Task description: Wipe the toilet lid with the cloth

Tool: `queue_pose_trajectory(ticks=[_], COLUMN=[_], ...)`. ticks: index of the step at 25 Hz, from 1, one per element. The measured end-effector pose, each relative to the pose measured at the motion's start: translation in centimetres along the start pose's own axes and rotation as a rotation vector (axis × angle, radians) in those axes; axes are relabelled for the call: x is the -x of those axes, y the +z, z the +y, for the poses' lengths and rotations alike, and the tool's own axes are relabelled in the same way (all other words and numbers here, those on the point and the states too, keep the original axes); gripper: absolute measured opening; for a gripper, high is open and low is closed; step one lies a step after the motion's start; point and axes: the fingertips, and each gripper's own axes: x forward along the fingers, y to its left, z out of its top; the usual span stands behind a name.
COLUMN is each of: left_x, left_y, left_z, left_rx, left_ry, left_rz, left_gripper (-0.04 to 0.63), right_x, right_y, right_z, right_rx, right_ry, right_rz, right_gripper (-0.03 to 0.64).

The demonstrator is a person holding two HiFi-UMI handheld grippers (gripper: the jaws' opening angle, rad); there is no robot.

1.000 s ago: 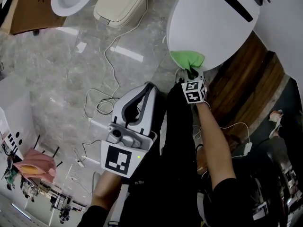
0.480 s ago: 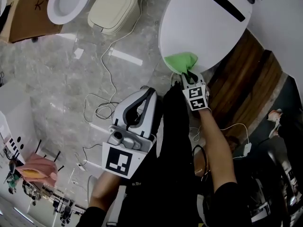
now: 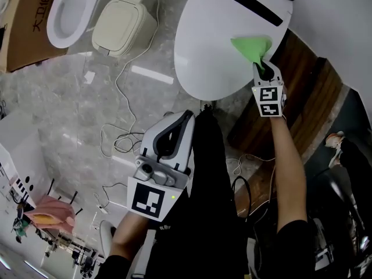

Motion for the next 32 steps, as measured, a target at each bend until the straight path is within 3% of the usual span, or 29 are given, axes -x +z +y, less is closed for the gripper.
queue_pose_trajectory(ticks=[6,13,23,32], left_x=[-4.3,-8.0,-8.4,-5.6], left_y=[0.3,-0.8,-1.5,-1.6], left_z=[-1.3,-1.5,-1.1,-0.2], left_rx=[0.013,0.025,0.033,0.037], left_ry=[0.009,0.02,0.016,0.011], left_rz=[0.014,0.043,0.062,0.043], left_gripper=[-0.003,-0.003,-0.003,-0.003], right_x=[-4.0,-8.1,-8.6,-7.4], right_y=[-1.2,-2.9,-6.3,-8.1], right_z=[-10.0,-15.1,-14.4,-11.3], right_rx=[0.042,0.197,0.218,0.154], right_ry=[-0.083,-0.082,-0.017,0.006], right_rz=[0.086,0.176,0.256,0.319], right_gripper=[0.066,0.066,0.064,0.064])
